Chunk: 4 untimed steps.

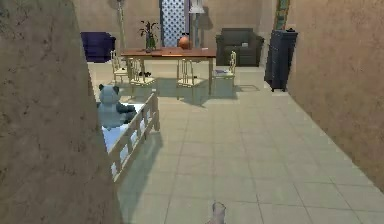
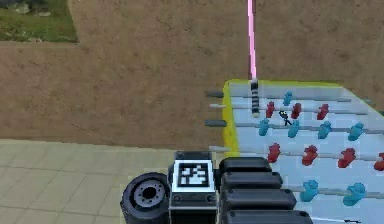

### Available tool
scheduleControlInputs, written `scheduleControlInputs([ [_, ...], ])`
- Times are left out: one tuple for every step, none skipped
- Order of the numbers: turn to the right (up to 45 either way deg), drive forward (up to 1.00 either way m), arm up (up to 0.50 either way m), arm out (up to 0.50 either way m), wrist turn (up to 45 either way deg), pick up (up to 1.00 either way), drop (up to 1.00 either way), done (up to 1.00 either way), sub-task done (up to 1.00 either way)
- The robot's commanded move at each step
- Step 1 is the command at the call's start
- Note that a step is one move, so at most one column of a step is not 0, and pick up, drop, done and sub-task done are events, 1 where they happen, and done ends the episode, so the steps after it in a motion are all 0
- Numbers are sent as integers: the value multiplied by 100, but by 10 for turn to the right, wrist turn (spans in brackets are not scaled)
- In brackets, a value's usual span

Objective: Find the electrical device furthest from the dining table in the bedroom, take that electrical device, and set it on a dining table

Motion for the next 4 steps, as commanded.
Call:
scheduleControlInputs([
  [0,100,0,0,0,0,0,0,0],
  [0,100,0,0,0,0,0,0,0],
  [-60,0,0,0,0,0,0,0,0],
  [0,55,0,0,0,0,0,0,0],
])
